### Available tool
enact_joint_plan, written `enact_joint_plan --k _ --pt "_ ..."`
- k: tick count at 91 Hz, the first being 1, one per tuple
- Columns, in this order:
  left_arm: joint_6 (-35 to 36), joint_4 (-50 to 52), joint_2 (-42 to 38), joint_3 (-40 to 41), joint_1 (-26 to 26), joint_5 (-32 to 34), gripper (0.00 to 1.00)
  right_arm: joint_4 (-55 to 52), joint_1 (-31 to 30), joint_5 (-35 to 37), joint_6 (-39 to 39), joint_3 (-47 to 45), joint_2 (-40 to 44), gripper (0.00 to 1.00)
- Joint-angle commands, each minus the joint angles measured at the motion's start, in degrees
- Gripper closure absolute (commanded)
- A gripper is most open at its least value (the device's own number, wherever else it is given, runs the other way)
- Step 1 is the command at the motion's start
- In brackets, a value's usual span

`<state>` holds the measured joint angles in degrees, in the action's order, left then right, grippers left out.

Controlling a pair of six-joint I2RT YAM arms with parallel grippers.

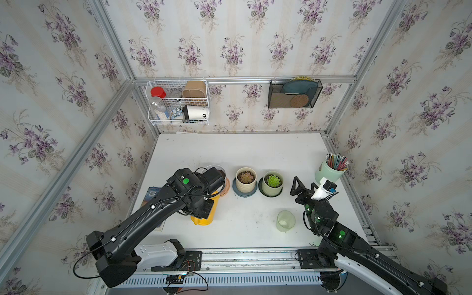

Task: Water the succulent around the soil edge
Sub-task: Water the soil of the potted plant with water.

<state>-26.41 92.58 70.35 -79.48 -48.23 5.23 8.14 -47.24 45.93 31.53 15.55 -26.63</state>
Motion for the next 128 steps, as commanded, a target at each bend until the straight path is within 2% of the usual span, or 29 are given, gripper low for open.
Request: enact_joint_plan --k 1,63,81,128 --pt "0.6 0.5 -0.4 -0.9 0.1 2.5 1.0 1.4 0.0 0.2 0.1 -0.1 -0.1 0.02" --pt "-4.7 7.8 -7.0 1.3 0.1 9.9 1.0 2.2 0.1 0.1 0.2 -0.4 -0.5 0.02" --pt "-2.3 6.3 -6.8 1.4 0.1 7.5 1.0 2.6 0.0 -0.1 0.2 -0.4 -1.4 0.02" --pt "-1.8 4.3 -5.7 2.9 0.1 3.5 1.0 2.6 0.0 -0.1 0.1 -0.5 -1.6 0.02"
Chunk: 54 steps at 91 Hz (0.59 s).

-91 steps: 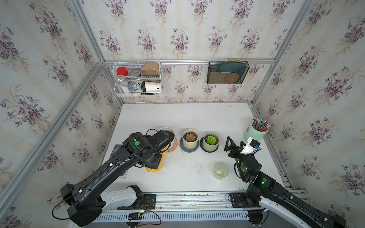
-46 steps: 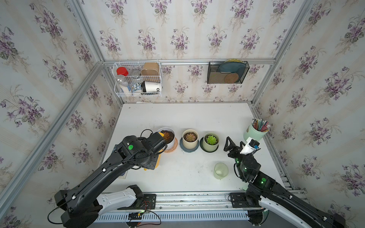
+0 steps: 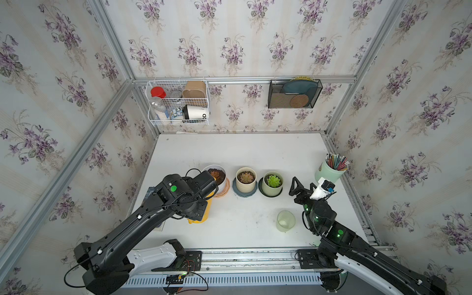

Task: Water the succulent around the soil edge
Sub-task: Water the soil of the potted plant with water.

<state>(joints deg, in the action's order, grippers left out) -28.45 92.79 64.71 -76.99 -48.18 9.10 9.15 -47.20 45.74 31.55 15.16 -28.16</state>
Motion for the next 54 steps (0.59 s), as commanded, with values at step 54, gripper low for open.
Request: enact_joint_plan --k 54 --pt "-1.8 8.6 -0.1 1.1 0.5 2.1 1.0 1.6 0.1 0.0 0.2 -0.2 -0.1 0.02"
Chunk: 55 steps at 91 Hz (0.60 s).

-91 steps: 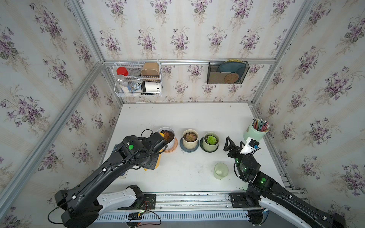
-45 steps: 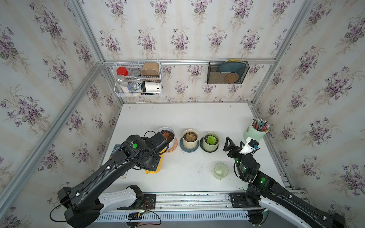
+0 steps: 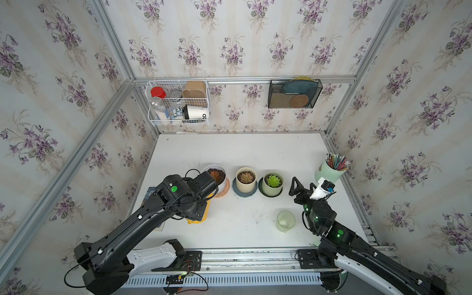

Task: Water the succulent around the soil edge
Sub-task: Water the soil of the potted plant with water.

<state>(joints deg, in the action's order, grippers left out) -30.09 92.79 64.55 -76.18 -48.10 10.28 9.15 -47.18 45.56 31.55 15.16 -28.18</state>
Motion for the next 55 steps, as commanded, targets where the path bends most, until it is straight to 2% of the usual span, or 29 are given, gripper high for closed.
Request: enact_joint_plan --k 1,55 --pt "-0.2 8.6 0.0 0.3 0.4 0.9 1.0 1.6 0.1 0.1 0.2 -0.2 0.0 0.02" --pt "4.7 5.2 4.7 -3.6 0.7 -6.0 1.0 1.5 0.1 0.0 0.1 -0.1 0.0 0.02"
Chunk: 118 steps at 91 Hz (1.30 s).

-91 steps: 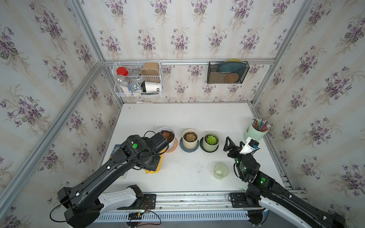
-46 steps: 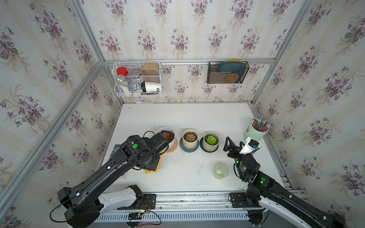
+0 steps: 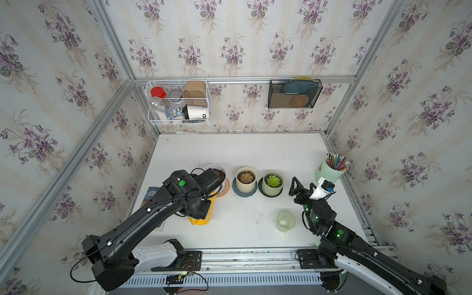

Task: Water the succulent around the soil edge
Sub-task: Water the soil of the potted plant with water.

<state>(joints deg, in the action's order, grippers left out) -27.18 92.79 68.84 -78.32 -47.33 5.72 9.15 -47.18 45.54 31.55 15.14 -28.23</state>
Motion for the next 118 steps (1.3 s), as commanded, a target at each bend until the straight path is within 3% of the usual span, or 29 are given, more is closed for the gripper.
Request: enact_joint_plan --k 1,25,50,70,96,118 --pt "1.9 5.1 0.4 -1.6 0.0 -1.4 1.0 1.4 0.1 0.0 0.1 -0.1 0.1 0.02" --pt "2.4 5.5 2.6 -2.3 0.0 -0.3 1.0 1.3 0.1 0.0 0.2 -0.1 0.2 0.02" --pt "-0.7 8.3 -0.5 -2.2 0.0 2.0 1.0 1.4 0.1 -0.2 0.2 -0.1 0.1 0.02" --pt "3.8 -1.2 -1.0 -2.0 -0.6 -5.9 1.0 1.5 0.1 -0.1 0.2 -0.1 0.0 0.02" --pt "7.4 -9.5 3.2 -3.4 -4.5 -6.5 1.0 1.6 0.2 -0.1 0.2 -0.2 -0.1 0.02" --pt "10.5 -11.1 8.6 -3.7 -4.6 -5.7 1.0 1.6 0.2 -0.1 0.1 -0.2 -0.2 0.02"
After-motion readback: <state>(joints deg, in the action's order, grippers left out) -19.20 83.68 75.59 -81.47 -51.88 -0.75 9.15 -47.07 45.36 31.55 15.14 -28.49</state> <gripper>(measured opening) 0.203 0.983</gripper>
